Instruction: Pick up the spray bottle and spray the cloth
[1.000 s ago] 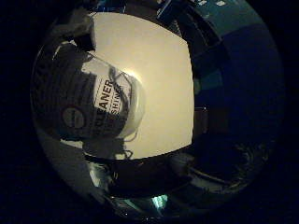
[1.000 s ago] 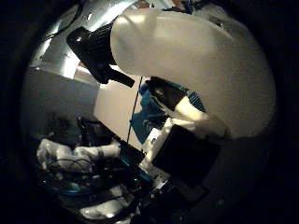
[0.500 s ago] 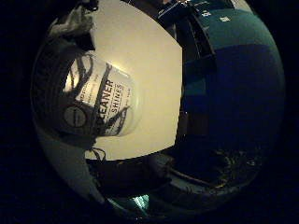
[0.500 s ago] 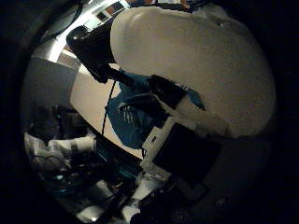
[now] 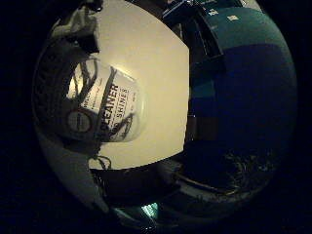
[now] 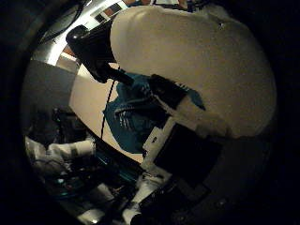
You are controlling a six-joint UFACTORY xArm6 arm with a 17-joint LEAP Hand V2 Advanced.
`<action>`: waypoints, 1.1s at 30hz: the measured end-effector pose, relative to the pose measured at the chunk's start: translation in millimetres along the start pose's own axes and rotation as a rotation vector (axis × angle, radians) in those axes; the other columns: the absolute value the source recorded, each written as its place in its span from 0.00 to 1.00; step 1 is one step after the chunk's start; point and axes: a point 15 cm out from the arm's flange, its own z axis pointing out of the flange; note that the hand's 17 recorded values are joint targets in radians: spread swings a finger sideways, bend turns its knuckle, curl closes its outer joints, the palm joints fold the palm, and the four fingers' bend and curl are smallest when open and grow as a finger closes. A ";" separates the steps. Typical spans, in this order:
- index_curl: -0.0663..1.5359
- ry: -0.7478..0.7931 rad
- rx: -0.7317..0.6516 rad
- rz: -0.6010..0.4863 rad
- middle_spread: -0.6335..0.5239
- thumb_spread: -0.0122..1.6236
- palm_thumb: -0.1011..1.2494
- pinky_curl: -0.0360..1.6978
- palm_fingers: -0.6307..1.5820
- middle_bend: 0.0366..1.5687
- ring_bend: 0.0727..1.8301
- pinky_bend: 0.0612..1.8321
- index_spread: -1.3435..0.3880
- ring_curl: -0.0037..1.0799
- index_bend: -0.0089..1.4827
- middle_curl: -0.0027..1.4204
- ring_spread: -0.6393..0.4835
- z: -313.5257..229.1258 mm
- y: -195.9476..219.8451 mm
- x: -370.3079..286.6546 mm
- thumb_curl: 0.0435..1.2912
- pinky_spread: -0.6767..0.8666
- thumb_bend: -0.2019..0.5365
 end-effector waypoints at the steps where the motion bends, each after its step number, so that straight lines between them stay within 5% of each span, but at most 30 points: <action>1: 0.54 -0.009 0.007 0.011 0.46 0.67 0.84 0.51 0.80 0.90 0.72 0.73 0.66 0.76 0.83 0.50 0.37 -3.1 -2.6 -0.1 0.44 0.31 0.26; 18: 0.54 -0.339 0.103 0.170 0.46 0.67 0.84 0.51 0.80 0.90 0.72 0.73 0.66 0.76 0.83 0.50 0.37 -49.8 -39.9 -61.6 0.44 0.31 0.26; 33: 0.54 -0.831 0.198 0.319 0.46 0.67 0.86 0.51 0.80 0.90 0.72 0.73 0.66 0.76 0.83 0.50 0.37 -86.0 -75.9 -146.7 0.45 0.31 0.26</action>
